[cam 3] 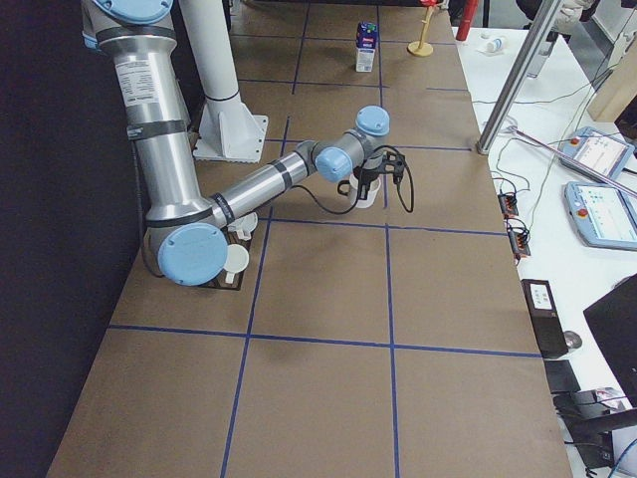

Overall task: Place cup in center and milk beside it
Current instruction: 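Carry the white mug with the right gripper to the table's center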

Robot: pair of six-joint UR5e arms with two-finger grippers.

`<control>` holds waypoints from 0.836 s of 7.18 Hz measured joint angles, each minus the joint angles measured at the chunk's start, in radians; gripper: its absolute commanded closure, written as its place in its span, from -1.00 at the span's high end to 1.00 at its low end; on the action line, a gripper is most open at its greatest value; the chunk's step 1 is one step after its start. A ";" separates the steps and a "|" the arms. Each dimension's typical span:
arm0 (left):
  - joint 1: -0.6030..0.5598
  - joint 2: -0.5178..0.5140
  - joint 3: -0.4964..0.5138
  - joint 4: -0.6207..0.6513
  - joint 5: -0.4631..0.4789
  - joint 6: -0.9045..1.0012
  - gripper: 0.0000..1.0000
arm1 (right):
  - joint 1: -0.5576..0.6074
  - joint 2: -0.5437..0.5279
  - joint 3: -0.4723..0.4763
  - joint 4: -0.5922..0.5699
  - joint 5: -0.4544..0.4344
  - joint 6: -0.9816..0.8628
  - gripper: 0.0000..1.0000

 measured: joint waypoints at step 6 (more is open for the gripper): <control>0.002 -0.001 0.001 -0.003 0.000 0.000 1.00 | -0.235 0.476 -0.339 -0.062 -0.236 0.308 -1.00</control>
